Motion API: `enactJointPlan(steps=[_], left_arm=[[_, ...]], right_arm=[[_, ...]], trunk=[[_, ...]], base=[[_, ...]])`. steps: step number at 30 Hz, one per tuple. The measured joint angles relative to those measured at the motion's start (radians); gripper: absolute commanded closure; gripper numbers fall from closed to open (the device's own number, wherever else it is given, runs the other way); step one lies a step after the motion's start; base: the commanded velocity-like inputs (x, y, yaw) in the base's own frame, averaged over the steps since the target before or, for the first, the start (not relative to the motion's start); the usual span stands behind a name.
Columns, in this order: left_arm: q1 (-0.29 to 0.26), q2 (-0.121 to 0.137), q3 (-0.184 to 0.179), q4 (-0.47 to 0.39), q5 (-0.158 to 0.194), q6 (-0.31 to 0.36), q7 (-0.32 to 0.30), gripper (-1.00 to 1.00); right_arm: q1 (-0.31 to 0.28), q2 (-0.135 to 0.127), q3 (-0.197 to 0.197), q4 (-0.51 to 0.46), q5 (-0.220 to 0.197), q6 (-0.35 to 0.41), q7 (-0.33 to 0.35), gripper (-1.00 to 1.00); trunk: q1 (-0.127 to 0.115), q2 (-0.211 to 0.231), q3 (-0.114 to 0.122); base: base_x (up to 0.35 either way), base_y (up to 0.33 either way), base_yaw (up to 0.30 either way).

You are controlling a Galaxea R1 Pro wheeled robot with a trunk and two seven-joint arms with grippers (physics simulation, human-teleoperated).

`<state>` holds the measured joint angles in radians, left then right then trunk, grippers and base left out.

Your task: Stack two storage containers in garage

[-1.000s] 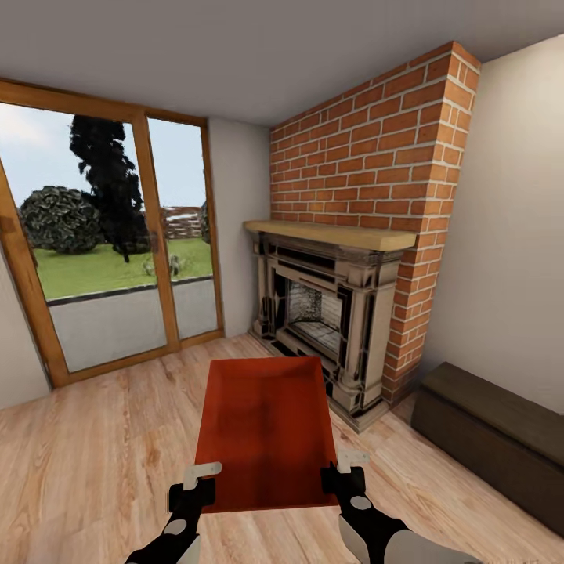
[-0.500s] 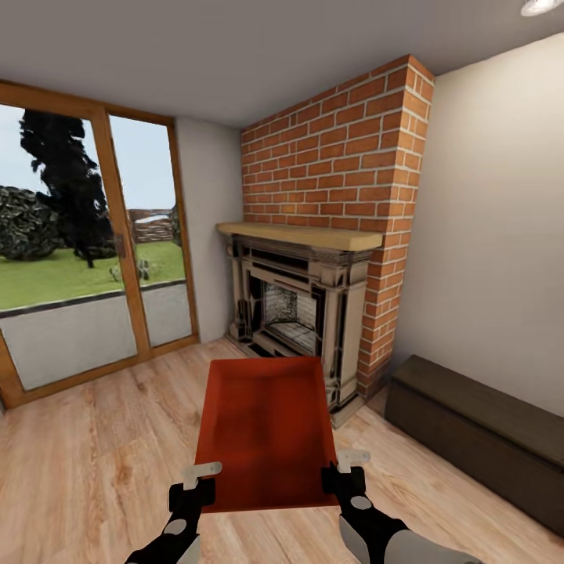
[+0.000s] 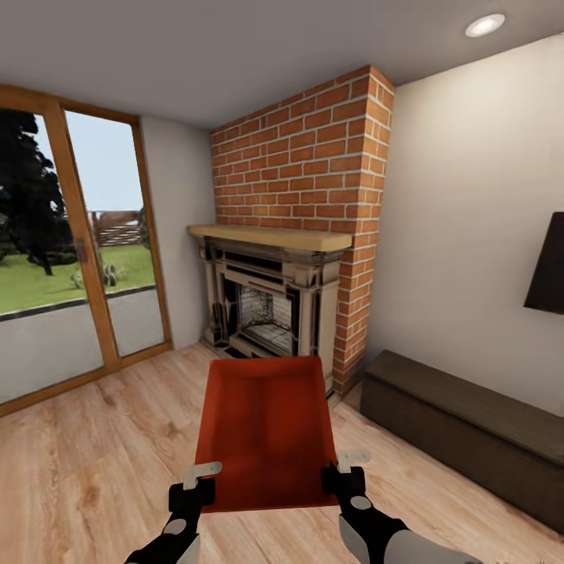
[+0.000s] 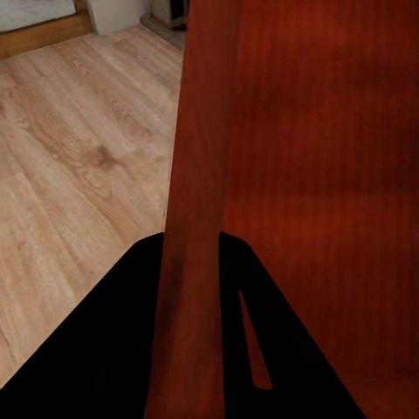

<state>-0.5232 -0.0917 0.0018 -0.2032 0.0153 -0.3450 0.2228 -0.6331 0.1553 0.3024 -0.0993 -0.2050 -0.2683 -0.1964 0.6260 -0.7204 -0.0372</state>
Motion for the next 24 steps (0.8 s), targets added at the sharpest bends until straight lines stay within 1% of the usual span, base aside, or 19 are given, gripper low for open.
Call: enactJointPlan(steps=[17,24], left_arm=[[0.0,-0.001,0.0,0.001,0.001,-0.001,0.001,1.0],[0.0,-0.001,-0.001,0.001,0.001,-0.001,0.001,1.0]], right_arm=[[0.0,-0.001,0.0,0.0,0.001,0.001,0.0,1.0],[0.0,-0.001,0.001,0.0,-0.001,0.0,0.001,1.0]], trunk=[[0.0,0.0,0.009],[0.0,0.0,0.01]], base=[[0.0,0.0,-0.233],[0.0,0.0,-0.267]])
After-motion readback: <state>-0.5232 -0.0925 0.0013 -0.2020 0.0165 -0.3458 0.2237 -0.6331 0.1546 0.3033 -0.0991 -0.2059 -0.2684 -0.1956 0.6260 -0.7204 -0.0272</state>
